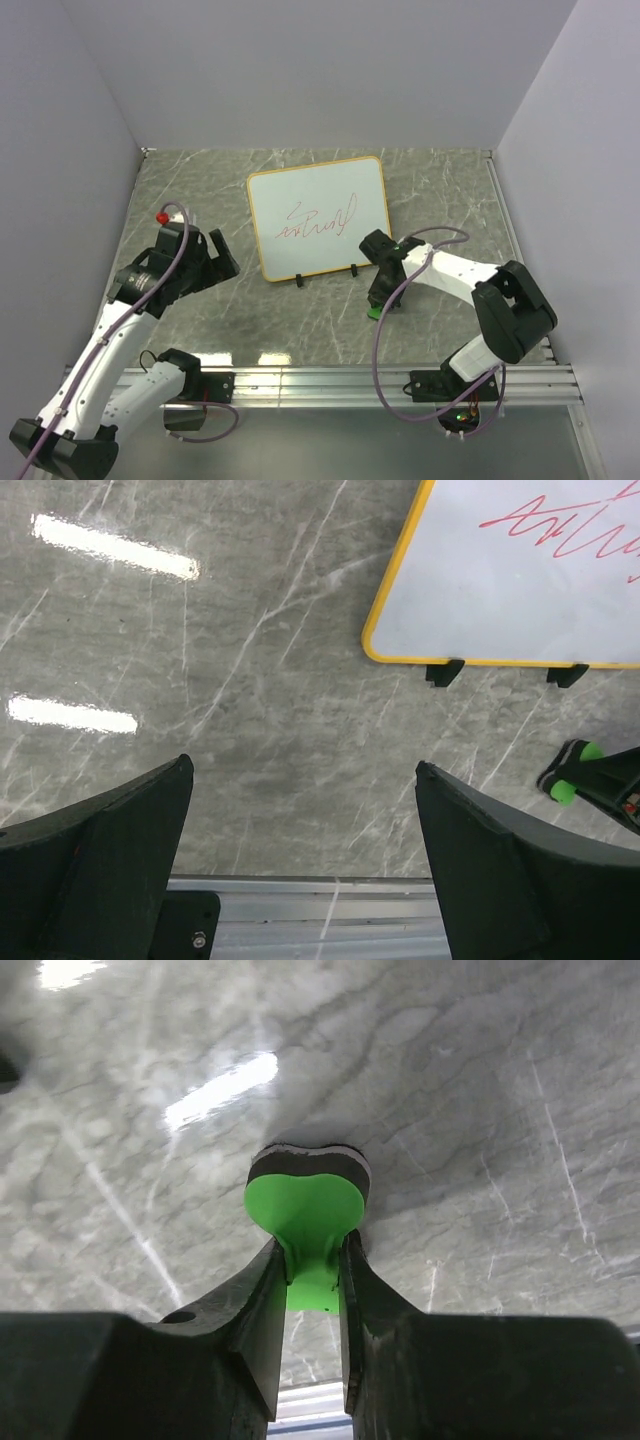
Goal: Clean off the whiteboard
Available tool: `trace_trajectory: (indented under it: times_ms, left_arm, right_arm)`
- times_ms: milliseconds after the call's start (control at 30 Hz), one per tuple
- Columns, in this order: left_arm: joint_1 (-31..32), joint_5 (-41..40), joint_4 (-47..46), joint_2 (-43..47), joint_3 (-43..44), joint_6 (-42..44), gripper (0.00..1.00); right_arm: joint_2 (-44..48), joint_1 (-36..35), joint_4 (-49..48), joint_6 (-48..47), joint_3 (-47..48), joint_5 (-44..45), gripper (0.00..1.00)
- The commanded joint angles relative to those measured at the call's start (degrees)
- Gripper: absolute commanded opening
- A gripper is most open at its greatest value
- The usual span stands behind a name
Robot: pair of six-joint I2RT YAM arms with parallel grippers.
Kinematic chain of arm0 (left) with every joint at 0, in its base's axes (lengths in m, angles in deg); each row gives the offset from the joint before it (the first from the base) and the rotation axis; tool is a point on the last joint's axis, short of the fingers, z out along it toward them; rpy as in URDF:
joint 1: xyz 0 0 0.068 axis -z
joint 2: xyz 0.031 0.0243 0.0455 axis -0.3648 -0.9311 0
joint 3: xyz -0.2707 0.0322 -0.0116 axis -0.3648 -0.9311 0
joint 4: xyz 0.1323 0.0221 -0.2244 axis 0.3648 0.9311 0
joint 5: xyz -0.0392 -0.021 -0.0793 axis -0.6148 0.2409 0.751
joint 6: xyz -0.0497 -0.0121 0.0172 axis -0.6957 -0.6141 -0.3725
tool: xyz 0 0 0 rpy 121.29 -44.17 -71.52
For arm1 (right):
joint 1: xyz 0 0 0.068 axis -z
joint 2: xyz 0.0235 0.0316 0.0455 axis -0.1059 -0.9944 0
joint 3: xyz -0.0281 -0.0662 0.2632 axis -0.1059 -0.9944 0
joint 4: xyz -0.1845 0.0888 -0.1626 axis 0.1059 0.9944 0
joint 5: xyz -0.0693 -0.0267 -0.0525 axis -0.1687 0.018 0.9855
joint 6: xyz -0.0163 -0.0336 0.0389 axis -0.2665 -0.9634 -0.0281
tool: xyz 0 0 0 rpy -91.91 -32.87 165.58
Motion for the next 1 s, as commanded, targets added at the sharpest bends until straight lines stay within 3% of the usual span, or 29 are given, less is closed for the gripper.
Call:
trace_trajectory:
  times_ms: [0,133,200,333,500,533,567,667,700,800,967]
  left_arm:
    - [0.27,-1.75,0.88,-0.30,1.54,-0.68,0.97]
    - [0.27,-13.15,5.54,-3.20,4.79,-1.48,0.84]
    - [0.27,-13.97,5.11,-4.52,7.60,0.18,0.79]
    - [0.18,-13.45,3.01,-7.59,13.57,2.38,0.83]
    - [0.18,-7.56,-12.33,-6.99,14.56,7.31,0.86]
    - [0.01,-7.30,-13.86,-6.72,14.47,7.23,0.96]
    - [-0.26,-6.69,-15.01,-7.24,15.42,7.49,0.99]
    - [-4.11,-0.02,-17.47,-12.66,18.94,10.03,0.99]
    - [-7.61,7.13,-18.00,-14.26,19.82,10.82,0.99]
    - [-12.81,18.50,-24.14,-19.37,20.53,11.18,0.99]
    - [-16.34,27.59,-36.27,-30.41,19.73,11.71,0.98]
  right_arm:
    - [2.95,-0.27,1.36,-2.53,4.28,1.75,0.03]
    - [5.41,-0.27,2.77,-6.48,9.73,1.75,0.00]
    - [7.42,-0.27,3.21,-9.11,12.71,1.49,0.00]
    - [11.29,-0.18,2.86,-13.08,14.75,-1.15,0.00]
    - [16.30,-0.27,2.60,-16.59,13.44,-4.49,0.00]
    - [16.92,-0.27,2.34,-17.03,12.91,-6.23,0.00]
    - [17.53,-0.18,1.81,-17.47,11.52,-7.12,0.00]
    - [19.65,-0.18,0.23,-18.79,8.53,-8.62,0.00]
    - [20.09,-0.27,0.48,-18.97,8.08,-8.54,0.00]
    - [20.70,0.00,2.15,-20.28,8.16,-8.01,0.00]
    - [20.71,1.14,2.50,-23.36,12.62,-5.11,0.00]
